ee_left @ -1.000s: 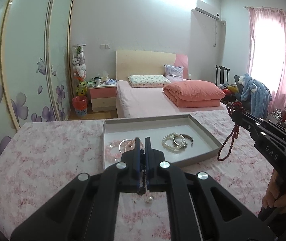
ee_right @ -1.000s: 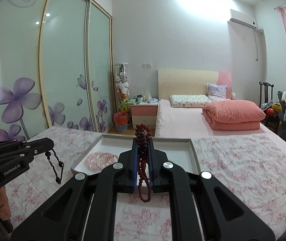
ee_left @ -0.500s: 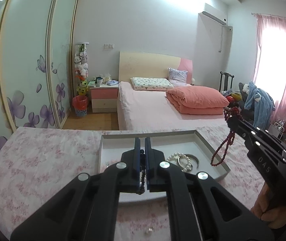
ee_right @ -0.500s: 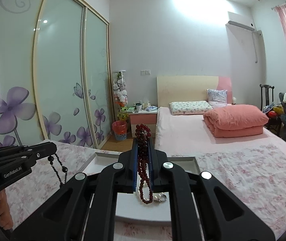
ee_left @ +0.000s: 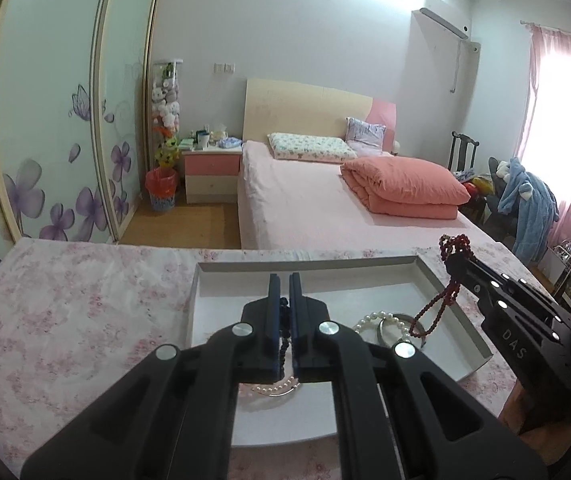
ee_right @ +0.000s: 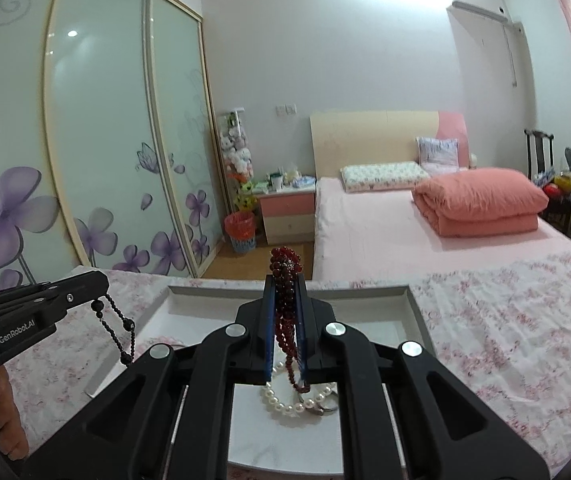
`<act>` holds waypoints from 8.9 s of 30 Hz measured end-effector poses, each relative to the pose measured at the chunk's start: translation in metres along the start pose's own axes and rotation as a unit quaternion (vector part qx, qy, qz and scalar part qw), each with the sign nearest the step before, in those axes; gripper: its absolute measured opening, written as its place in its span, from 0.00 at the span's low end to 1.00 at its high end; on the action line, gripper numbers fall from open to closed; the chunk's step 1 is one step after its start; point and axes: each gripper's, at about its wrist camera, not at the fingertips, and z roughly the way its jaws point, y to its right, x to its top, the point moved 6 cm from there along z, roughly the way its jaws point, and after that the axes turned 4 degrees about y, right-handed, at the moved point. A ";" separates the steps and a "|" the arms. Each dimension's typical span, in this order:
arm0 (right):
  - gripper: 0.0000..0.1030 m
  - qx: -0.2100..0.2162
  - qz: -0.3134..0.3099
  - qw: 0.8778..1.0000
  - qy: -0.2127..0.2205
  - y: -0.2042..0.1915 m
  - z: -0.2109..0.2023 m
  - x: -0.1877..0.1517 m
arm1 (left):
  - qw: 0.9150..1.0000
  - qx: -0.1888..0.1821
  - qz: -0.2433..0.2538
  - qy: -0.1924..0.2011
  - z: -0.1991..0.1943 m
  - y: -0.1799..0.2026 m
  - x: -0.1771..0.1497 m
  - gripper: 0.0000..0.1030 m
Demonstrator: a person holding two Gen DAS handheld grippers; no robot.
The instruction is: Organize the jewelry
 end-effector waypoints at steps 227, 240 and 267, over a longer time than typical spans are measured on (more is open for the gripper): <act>0.74 -0.030 0.020 0.999 -0.012 -0.014 -0.143 -0.021 | 0.996 0.064 -0.002 0.065 -0.157 -0.021 -0.057 0.77; 0.98 -0.046 -0.007 0.999 0.016 -0.024 -0.189 -0.031 | 0.992 0.084 0.021 0.092 -0.206 -0.004 -0.081 0.96; 0.98 -0.031 -0.015 0.999 0.023 -0.031 -0.205 -0.067 | 0.993 0.082 0.017 0.087 -0.206 0.003 -0.114 0.96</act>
